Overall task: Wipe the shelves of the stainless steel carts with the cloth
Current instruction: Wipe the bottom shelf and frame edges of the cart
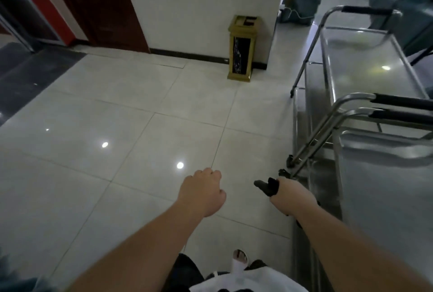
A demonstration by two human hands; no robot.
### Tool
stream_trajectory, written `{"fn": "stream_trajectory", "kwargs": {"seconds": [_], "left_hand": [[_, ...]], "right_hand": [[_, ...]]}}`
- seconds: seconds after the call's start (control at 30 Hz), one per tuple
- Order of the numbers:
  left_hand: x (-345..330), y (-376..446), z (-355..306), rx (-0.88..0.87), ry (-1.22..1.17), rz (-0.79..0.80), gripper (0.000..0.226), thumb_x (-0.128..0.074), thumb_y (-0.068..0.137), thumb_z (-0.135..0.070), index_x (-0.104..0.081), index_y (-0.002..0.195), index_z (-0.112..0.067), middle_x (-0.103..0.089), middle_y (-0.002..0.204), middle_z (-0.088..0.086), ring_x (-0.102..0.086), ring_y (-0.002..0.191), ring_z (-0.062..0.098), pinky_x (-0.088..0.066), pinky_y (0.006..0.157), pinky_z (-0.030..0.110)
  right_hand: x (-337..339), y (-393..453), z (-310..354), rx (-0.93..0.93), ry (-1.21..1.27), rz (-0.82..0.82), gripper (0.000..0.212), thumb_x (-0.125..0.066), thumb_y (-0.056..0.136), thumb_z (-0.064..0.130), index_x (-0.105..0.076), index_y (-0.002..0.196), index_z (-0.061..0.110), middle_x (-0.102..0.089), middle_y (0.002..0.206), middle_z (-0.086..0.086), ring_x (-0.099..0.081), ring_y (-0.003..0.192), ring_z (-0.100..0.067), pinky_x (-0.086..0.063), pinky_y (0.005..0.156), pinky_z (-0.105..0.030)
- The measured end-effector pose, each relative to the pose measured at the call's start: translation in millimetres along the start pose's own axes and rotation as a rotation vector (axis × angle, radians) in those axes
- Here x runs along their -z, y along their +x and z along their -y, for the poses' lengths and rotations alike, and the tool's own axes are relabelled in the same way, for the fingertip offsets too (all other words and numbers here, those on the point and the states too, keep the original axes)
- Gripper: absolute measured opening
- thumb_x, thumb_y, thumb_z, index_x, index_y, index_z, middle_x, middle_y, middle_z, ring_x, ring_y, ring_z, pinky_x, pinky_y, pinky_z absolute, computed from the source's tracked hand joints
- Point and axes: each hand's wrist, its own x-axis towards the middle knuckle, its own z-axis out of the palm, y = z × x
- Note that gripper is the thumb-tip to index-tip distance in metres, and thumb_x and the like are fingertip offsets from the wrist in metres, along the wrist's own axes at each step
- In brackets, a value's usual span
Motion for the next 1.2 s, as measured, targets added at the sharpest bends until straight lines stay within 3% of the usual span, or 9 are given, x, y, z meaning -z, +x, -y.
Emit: {"fn": "stream_trajectory", "kwargs": {"seconds": [0.3,0.5,0.63,0.73,0.93,1.13,1.2], "left_hand": [[45.9,162.3,-1.7,-0.174,0.114,0.109,0.050,-0.045,0.101,-0.043,-0.050,0.146,-0.021,-0.055,0.139,0.004,-0.055,0.124,0.026,-0.047,0.100,0.043],[77.8,275.8,-7.1,-0.439,0.223,0.153,0.045,-0.044,0.103,-0.042,-0.051,0.142,-0.020,-0.055,0.137,0.005,-0.055,0.121,0.028,-0.045,0.099,0.043],[99.4,330.3,-27.1,-0.649,0.297,0.155,0.044,-0.044,0.103,-0.043,-0.051,0.140,-0.020,-0.055,0.137,0.004,-0.055,0.122,0.028,-0.046,0.099,0.042],[100.1,358.2,-49.0,-0.777,0.359,0.184,0.044,-0.045,0.102,-0.044,-0.054,0.139,-0.021,-0.057,0.136,0.004,-0.057,0.121,0.027,-0.048,0.097,0.041],[80.5,383.8,-94.9,-0.940,0.480,0.280,0.045,-0.043,0.103,-0.046,-0.053,0.140,-0.023,-0.056,0.136,0.001,-0.055,0.124,0.026,-0.046,0.097,0.040],[67.3,399.7,-140.8,-1.020,0.579,0.308,0.044,-0.045,0.102,-0.045,-0.054,0.140,-0.023,-0.057,0.135,0.002,-0.057,0.122,0.026,-0.049,0.095,0.040],[63.4,410.5,-150.4,-1.035,0.602,0.320,0.044,-0.045,0.102,-0.045,-0.054,0.138,-0.023,-0.058,0.133,0.002,-0.057,0.120,0.026,-0.050,0.094,0.040]], "right_hand": [[41.5,88.9,12.0,-0.134,0.109,-0.045,0.024,-0.060,0.093,0.030,-0.057,0.117,0.025,-0.061,0.095,0.005,-0.062,0.087,-0.017,-0.059,0.083,-0.041],[47.4,144.8,24.2,-0.401,0.305,-0.087,0.036,-0.054,0.099,0.039,-0.057,0.133,0.028,-0.066,0.111,0.003,-0.065,0.097,-0.019,-0.055,0.086,-0.038],[55.4,162.0,44.4,-0.558,0.462,-0.131,0.028,-0.057,0.098,0.042,-0.057,0.122,0.028,-0.064,0.101,0.006,-0.064,0.091,-0.017,-0.058,0.087,-0.042],[53.8,163.0,53.7,-0.665,0.618,-0.164,0.025,-0.057,0.094,0.045,-0.057,0.115,0.031,-0.064,0.097,0.006,-0.065,0.086,-0.017,-0.059,0.082,-0.042],[36.5,158.1,40.9,-0.880,0.858,-0.221,0.026,-0.060,0.092,0.035,-0.058,0.118,0.029,-0.064,0.099,0.004,-0.063,0.088,-0.019,-0.059,0.081,-0.040],[28.4,165.0,6.0,-0.983,0.957,-0.263,0.018,-0.053,0.095,0.036,-0.056,0.110,0.028,-0.061,0.093,0.002,-0.060,0.079,-0.019,-0.051,0.065,-0.033],[28.0,169.9,-1.2,-1.009,0.961,-0.213,0.019,-0.054,0.094,0.031,-0.055,0.112,0.026,-0.061,0.097,-0.001,-0.061,0.082,-0.022,-0.056,0.072,-0.037]]}}
